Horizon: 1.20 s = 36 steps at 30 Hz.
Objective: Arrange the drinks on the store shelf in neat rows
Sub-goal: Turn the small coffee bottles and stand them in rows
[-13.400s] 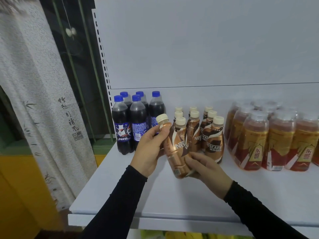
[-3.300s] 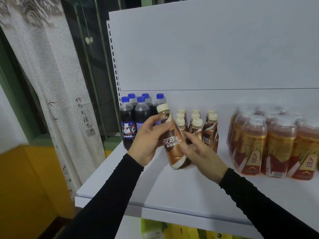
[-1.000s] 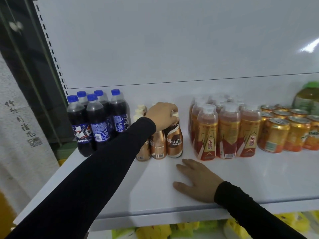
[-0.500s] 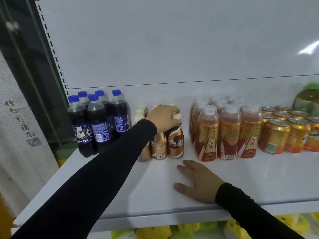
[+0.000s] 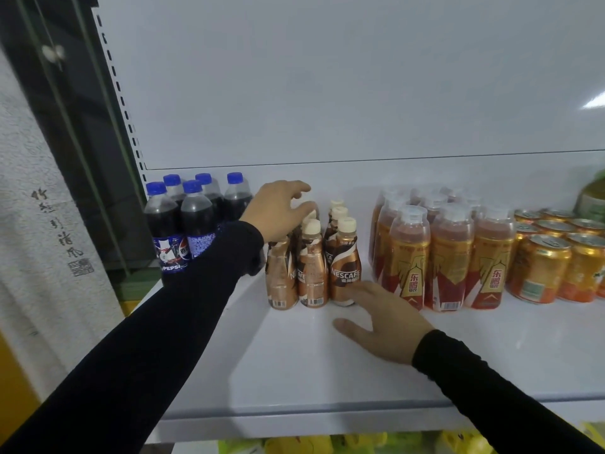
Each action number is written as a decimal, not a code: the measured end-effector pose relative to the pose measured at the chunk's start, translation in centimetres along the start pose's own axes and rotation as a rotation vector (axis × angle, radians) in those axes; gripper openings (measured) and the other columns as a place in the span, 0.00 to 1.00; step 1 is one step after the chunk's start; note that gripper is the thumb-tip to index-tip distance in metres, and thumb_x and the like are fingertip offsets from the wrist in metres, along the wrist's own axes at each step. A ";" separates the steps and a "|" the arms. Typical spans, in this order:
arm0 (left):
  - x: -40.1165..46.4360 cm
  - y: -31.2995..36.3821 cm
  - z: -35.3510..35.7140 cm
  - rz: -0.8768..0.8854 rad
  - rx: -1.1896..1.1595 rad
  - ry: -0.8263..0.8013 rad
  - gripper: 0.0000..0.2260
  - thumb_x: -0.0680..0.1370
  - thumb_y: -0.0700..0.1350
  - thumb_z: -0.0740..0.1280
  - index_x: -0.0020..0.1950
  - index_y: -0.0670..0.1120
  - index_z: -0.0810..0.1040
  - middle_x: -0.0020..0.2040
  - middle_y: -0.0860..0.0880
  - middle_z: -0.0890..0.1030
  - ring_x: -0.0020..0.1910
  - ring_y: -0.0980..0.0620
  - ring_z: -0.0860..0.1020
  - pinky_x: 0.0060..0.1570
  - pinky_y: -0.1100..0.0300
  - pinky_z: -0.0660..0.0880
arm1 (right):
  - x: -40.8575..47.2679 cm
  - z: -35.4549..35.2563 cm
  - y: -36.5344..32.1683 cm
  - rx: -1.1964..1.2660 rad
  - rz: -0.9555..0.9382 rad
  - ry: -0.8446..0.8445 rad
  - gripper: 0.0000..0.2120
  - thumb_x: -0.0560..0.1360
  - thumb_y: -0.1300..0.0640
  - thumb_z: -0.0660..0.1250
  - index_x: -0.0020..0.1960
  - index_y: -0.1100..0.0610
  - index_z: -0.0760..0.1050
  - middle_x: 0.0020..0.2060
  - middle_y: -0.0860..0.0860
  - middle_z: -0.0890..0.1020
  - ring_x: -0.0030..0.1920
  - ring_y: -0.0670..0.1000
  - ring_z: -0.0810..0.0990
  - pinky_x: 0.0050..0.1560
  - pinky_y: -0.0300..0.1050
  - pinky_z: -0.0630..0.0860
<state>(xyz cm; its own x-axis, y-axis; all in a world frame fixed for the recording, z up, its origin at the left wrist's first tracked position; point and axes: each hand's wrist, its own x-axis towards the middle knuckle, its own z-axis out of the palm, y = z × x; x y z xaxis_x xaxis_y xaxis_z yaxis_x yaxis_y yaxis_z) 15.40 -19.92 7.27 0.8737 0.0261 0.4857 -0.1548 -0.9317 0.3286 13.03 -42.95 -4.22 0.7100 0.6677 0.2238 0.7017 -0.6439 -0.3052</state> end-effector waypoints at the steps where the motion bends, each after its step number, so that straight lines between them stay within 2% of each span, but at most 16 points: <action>1: -0.1 -0.6 -0.5 -0.016 0.004 0.009 0.20 0.82 0.53 0.64 0.72 0.49 0.73 0.65 0.48 0.78 0.64 0.50 0.75 0.61 0.60 0.67 | 0.6 -0.6 -0.4 -0.002 -0.028 0.055 0.28 0.78 0.36 0.58 0.73 0.48 0.66 0.70 0.44 0.70 0.66 0.42 0.70 0.64 0.33 0.65; 3: -0.2 -1.8 -1.2 -0.052 0.010 0.025 0.20 0.82 0.54 0.64 0.72 0.49 0.73 0.65 0.48 0.78 0.64 0.50 0.75 0.60 0.60 0.67 | 2.2 -1.8 -1.0 -0.014 -0.078 0.133 0.28 0.77 0.35 0.57 0.71 0.48 0.69 0.66 0.43 0.73 0.62 0.42 0.73 0.64 0.40 0.72; 5: -0.1 -2.9 -1.9 -0.088 0.014 0.029 0.20 0.82 0.53 0.64 0.73 0.49 0.73 0.65 0.48 0.78 0.63 0.50 0.76 0.60 0.59 0.69 | 4.0 -2.9 -1.5 -0.051 -0.109 0.190 0.30 0.76 0.34 0.56 0.72 0.48 0.68 0.66 0.44 0.74 0.63 0.43 0.73 0.63 0.45 0.74; 9: 0.3 -5.0 -2.4 -0.157 -0.001 0.008 0.21 0.82 0.52 0.65 0.73 0.48 0.72 0.66 0.46 0.78 0.62 0.48 0.77 0.61 0.56 0.72 | 8.1 -5.4 -2.4 -0.121 -0.194 0.300 0.28 0.78 0.38 0.60 0.72 0.52 0.69 0.67 0.49 0.73 0.64 0.47 0.72 0.65 0.42 0.69; 11: 0.6 -5.8 -2.4 -0.187 -0.023 -0.013 0.22 0.81 0.53 0.66 0.73 0.48 0.72 0.66 0.45 0.78 0.63 0.48 0.77 0.61 0.57 0.72 | 10.1 -6.5 -2.9 -0.170 -0.185 0.259 0.29 0.78 0.37 0.59 0.74 0.51 0.65 0.70 0.49 0.70 0.69 0.48 0.68 0.67 0.41 0.64; 15: 0.9 -6.6 -1.8 -0.227 -0.052 -0.118 0.24 0.79 0.54 0.69 0.72 0.47 0.73 0.65 0.47 0.78 0.61 0.49 0.77 0.58 0.60 0.71 | 13.4 -7.4 -3.0 -0.261 -0.121 0.044 0.37 0.77 0.31 0.53 0.79 0.51 0.55 0.78 0.51 0.60 0.76 0.51 0.58 0.74 0.47 0.56; 19: 1.0 -7.0 -0.6 -0.210 -0.036 -0.212 0.18 0.80 0.50 0.68 0.69 0.47 0.75 0.62 0.47 0.80 0.57 0.51 0.78 0.54 0.61 0.72 | 14.7 -7.1 -2.7 -0.289 -0.059 -0.140 0.40 0.76 0.29 0.51 0.80 0.51 0.54 0.79 0.52 0.58 0.77 0.53 0.57 0.75 0.50 0.56; 22: 1.0 -7.2 0.2 -0.210 -0.070 -0.207 0.14 0.81 0.45 0.66 0.67 0.46 0.76 0.60 0.47 0.81 0.54 0.52 0.78 0.53 0.61 0.71 | 14.8 -6.6 -2.5 -0.303 -0.050 -0.139 0.40 0.76 0.28 0.52 0.80 0.49 0.53 0.79 0.50 0.55 0.77 0.52 0.57 0.74 0.48 0.56; 25: 1.1 -7.4 0.8 -0.236 -0.107 -0.164 0.12 0.80 0.46 0.67 0.64 0.46 0.77 0.58 0.47 0.81 0.52 0.53 0.77 0.50 0.62 0.71 | 14.8 -6.4 -2.5 -0.333 -0.057 -0.114 0.39 0.76 0.29 0.52 0.80 0.50 0.54 0.79 0.50 0.56 0.77 0.52 0.58 0.74 0.48 0.57; 29: 1.0 -8.0 0.5 -0.287 -0.167 -0.110 0.11 0.78 0.49 0.71 0.58 0.45 0.78 0.54 0.47 0.82 0.53 0.50 0.79 0.57 0.55 0.77 | 14.7 -6.4 -2.4 -0.334 -0.052 -0.122 0.41 0.75 0.28 0.52 0.80 0.50 0.52 0.79 0.49 0.55 0.78 0.51 0.56 0.75 0.48 0.56; 32: 0.5 -8.4 -0.5 -0.331 -0.242 -0.052 0.11 0.76 0.49 0.74 0.54 0.48 0.77 0.50 0.49 0.82 0.51 0.50 0.81 0.57 0.51 0.79 | 14.8 -6.4 -2.2 -0.331 -0.054 -0.134 0.42 0.75 0.27 0.51 0.80 0.50 0.51 0.80 0.49 0.54 0.78 0.51 0.56 0.75 0.49 0.55; 36: -0.3 -8.2 -2.2 -0.329 -0.277 0.046 0.10 0.77 0.48 0.72 0.50 0.53 0.72 0.52 0.48 0.82 0.52 0.49 0.80 0.56 0.50 0.79 | 14.8 -6.4 -2.1 -0.321 -0.050 -0.134 0.42 0.74 0.26 0.49 0.80 0.50 0.53 0.79 0.49 0.55 0.78 0.51 0.55 0.75 0.49 0.54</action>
<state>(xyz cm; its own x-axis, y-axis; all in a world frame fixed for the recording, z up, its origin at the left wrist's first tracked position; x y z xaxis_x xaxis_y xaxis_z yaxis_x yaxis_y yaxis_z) 15.43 -11.45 6.25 0.8766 0.3276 0.3525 0.0052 -0.7389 0.6738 22.43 -34.12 5.65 0.6749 0.7309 0.1011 0.7336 -0.6794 0.0141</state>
